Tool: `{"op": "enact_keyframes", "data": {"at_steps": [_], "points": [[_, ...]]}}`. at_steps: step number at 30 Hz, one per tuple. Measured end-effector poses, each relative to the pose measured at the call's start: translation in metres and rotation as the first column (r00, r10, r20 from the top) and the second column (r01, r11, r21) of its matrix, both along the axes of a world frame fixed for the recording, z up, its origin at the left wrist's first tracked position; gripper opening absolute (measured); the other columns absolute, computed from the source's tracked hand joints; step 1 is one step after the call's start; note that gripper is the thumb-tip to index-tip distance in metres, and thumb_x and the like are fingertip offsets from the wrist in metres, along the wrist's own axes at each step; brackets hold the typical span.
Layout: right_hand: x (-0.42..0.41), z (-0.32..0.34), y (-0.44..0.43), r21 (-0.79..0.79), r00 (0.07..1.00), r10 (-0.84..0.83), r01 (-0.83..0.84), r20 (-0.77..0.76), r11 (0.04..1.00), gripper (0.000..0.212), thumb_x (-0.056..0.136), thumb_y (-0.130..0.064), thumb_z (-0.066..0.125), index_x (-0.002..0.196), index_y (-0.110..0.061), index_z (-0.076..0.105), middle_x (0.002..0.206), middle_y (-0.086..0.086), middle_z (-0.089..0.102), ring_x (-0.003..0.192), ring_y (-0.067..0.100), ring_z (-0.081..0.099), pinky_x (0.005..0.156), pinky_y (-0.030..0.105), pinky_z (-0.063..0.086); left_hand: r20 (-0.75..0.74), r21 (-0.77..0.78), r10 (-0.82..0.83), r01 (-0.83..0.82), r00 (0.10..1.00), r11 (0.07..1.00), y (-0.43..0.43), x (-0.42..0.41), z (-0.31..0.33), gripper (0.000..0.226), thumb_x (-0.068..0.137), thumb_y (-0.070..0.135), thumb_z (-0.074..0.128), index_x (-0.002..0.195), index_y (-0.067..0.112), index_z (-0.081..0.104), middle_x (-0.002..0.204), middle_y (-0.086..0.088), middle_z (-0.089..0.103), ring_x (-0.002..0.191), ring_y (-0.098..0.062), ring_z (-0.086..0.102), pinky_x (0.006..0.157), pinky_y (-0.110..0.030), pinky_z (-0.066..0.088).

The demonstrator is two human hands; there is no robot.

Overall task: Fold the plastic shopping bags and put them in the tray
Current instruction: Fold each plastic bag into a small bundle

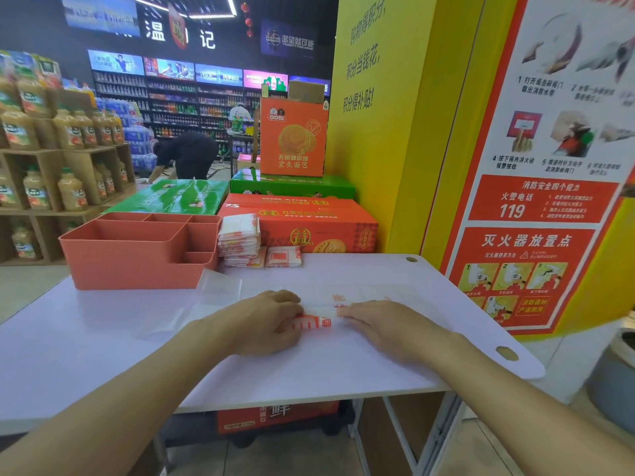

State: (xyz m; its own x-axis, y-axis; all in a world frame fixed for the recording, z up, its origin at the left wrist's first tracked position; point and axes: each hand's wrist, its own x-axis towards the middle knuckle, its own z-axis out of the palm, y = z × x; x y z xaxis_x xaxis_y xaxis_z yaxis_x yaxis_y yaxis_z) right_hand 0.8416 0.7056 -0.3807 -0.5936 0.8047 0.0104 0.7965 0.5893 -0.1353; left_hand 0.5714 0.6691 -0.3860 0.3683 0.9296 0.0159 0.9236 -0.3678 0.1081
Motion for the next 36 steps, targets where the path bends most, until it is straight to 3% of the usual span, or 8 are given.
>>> {"op": "enact_keyframes", "data": {"at_steps": [2, 6, 13, 17, 23, 27, 31, 36], "points": [[0.002, 0.002, 0.002, -0.011, 1.000, 0.002, -0.002, -0.029, 1.000, 0.043, 0.110, -0.042, 0.031, 0.150, -0.037, 0.045, 0.157, -0.017, 0.041, 0.144, 0.010, 0.037, 0.120, 0.032, 0.028, -0.011, -0.009, 0.017, -0.017, 1.000, 1.000, 0.000, 0.000, 0.000, 0.050, 0.097, 0.036, 0.046, 0.147, 0.027, 0.045, 0.148, 0.007, 0.047, 0.132, -0.017, 0.048, 0.110, -0.036, 0.040], [0.011, 0.003, 0.002, -0.027, 1.000, 0.012, -0.012, 0.001, 1.000, 0.054, 0.103, -0.050, 0.043, 0.155, -0.038, 0.035, 0.159, -0.019, 0.036, 0.145, 0.008, 0.035, 0.118, 0.031, 0.028, 0.003, -0.023, 0.072, -0.072, 0.997, 0.997, 0.003, -0.003, 0.005, 0.046, 0.101, 0.031, 0.038, 0.146, 0.034, 0.045, 0.136, -0.001, 0.060, 0.120, -0.025, 0.057, 0.100, -0.037, 0.046], [0.037, -0.006, 0.019, -0.025, 0.996, -0.077, 0.076, -0.039, 0.997, 0.043, 0.109, -0.033, 0.034, 0.150, -0.038, 0.044, 0.154, -0.015, 0.046, 0.140, 0.013, 0.043, 0.115, 0.030, 0.033, 0.050, -0.083, 0.055, -0.050, 0.997, 0.995, 0.006, -0.017, 0.013, 0.042, 0.104, 0.025, 0.039, 0.145, 0.031, 0.050, 0.142, 0.007, 0.055, 0.129, -0.018, 0.052, 0.109, -0.031, 0.039], [0.052, -0.001, 0.025, -0.051, 0.993, -0.105, 0.102, -0.060, 0.993, 0.037, 0.109, -0.037, 0.035, 0.142, -0.041, 0.052, 0.143, -0.021, 0.054, 0.130, 0.008, 0.051, 0.108, 0.027, 0.037, 0.090, -0.056, 0.035, -0.030, 0.995, 0.998, 0.010, -0.028, 0.015, 0.036, 0.104, 0.019, 0.041, 0.135, 0.021, 0.058, 0.124, 0.008, 0.052, 0.120, -0.017, 0.053, 0.104, -0.030, 0.038], [0.068, 0.005, 0.036, -0.049, 0.948, -0.159, 0.152, -0.275, 0.987, 0.021, 0.102, -0.039, 0.054, 0.108, -0.040, 0.074, 0.110, -0.026, 0.071, 0.105, -0.002, 0.063, 0.096, 0.028, 0.050, 0.072, -0.038, 0.168, -0.165, 0.983, 0.986, 0.016, -0.041, 0.030, 0.021, 0.101, 0.024, 0.044, 0.111, 0.025, 0.063, 0.107, 0.006, 0.063, 0.099, -0.018, 0.057, 0.088, -0.033, 0.047], [0.070, 0.007, 0.043, -0.068, 0.855, -0.245, 0.241, -0.457, 0.968, 0.028, 0.096, -0.041, 0.066, 0.078, -0.021, 0.075, 0.077, -0.008, 0.070, 0.070, 0.016, 0.062, 0.063, 0.028, 0.043, 0.088, -0.022, 0.245, -0.244, 0.966, 0.969, 0.020, -0.050, 0.036, 0.017, 0.100, 0.024, 0.049, 0.104, 0.021, 0.065, 0.103, 0.001, 0.064, 0.096, -0.022, 0.060, 0.089, -0.037, 0.051], [0.068, 0.006, 0.048, -0.080, 0.802, -0.296, 0.299, -0.519, 0.951, 0.021, 0.093, -0.039, 0.071, 0.082, -0.023, 0.077, 0.086, -0.014, 0.073, 0.082, 0.006, 0.065, 0.069, 0.029, 0.047, 0.103, -0.004, 0.280, -0.281, 0.954, 0.960, 0.026, -0.062, 0.038, 0.016, 0.098, 0.038, 0.056, 0.089, 0.026, 0.062, 0.092, 0.003, 0.066, 0.087, -0.020, 0.063, 0.082, -0.036, 0.053], [0.068, -0.002, 0.059, -0.101, 0.735, -0.386, 0.402, -0.557, 0.910, 0.022, 0.092, -0.034, 0.073, 0.073, -0.022, 0.072, 0.082, -0.008, 0.073, 0.082, 0.013, 0.066, 0.066, 0.030, 0.045, 0.059, 0.008, 0.399, -0.400, 0.915, 0.917, 0.039, -0.075, 0.041, 0.037, 0.087, 0.059, 0.064, 0.081, 0.022, 0.065, 0.084, 0.000, 0.067, 0.078, -0.019, 0.063, 0.076, -0.039, 0.057]]}}
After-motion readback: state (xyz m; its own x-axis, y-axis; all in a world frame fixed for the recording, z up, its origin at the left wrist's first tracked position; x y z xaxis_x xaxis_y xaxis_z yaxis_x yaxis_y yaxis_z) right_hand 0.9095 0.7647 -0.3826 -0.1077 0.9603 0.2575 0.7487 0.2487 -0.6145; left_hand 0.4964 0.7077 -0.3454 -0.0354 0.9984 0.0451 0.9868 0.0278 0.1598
